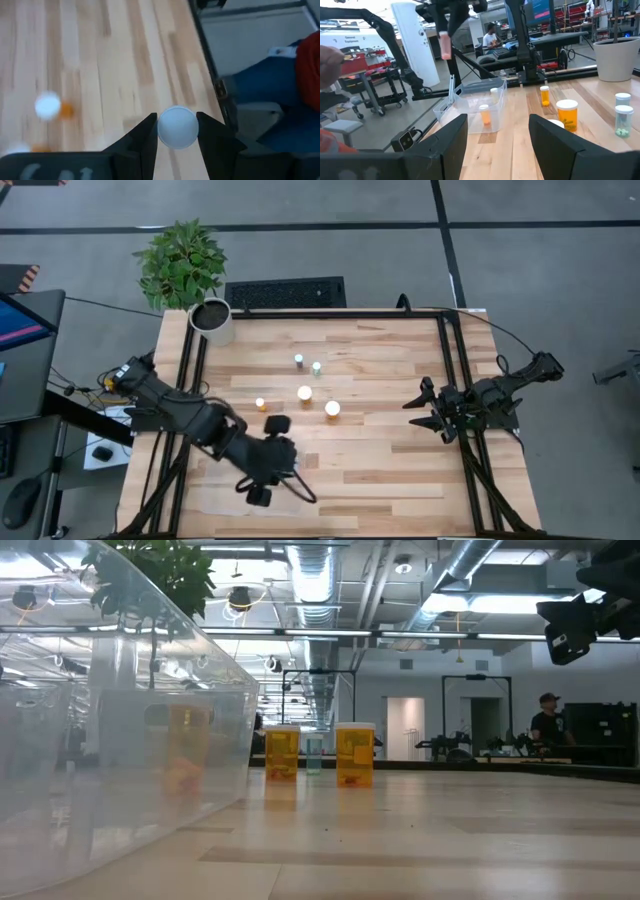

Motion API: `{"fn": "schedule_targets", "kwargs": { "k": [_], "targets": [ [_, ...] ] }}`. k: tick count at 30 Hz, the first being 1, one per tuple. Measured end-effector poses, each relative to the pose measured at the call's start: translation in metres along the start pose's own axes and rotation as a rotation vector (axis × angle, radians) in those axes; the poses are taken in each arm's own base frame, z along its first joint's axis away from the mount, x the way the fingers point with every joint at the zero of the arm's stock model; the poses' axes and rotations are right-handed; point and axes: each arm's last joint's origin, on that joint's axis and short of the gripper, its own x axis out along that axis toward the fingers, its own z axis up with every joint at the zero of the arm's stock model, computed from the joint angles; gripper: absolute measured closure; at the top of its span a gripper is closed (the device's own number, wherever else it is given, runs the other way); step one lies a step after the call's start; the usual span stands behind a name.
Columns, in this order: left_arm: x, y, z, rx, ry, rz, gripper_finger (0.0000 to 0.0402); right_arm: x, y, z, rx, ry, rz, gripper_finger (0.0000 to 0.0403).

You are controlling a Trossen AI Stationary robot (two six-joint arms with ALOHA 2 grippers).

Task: Pick and place medicine bottles into bin by pill shape (circle, oval)
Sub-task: Put the small pink tablet bottle into the left transparent bin

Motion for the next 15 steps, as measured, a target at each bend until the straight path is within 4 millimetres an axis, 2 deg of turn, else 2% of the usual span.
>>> {"fn": "schedule_targets", "kwargs": {
  "k": [9, 15],
  "targets": [
    [-0.016, -0.044, -0.044, -0.254, 0.099, 0.199, 0.0285, 0.0, 0.0, 0.0, 0.0, 0.0, 0.0, 0.0177],
    [-0.03, -0.076, -0.083, -0.422, 0.112, 0.294, 0.0285, 0.0, 0.0, 0.0, 0.0, 0.0, 0.0, 0.0177]
  ]
}}
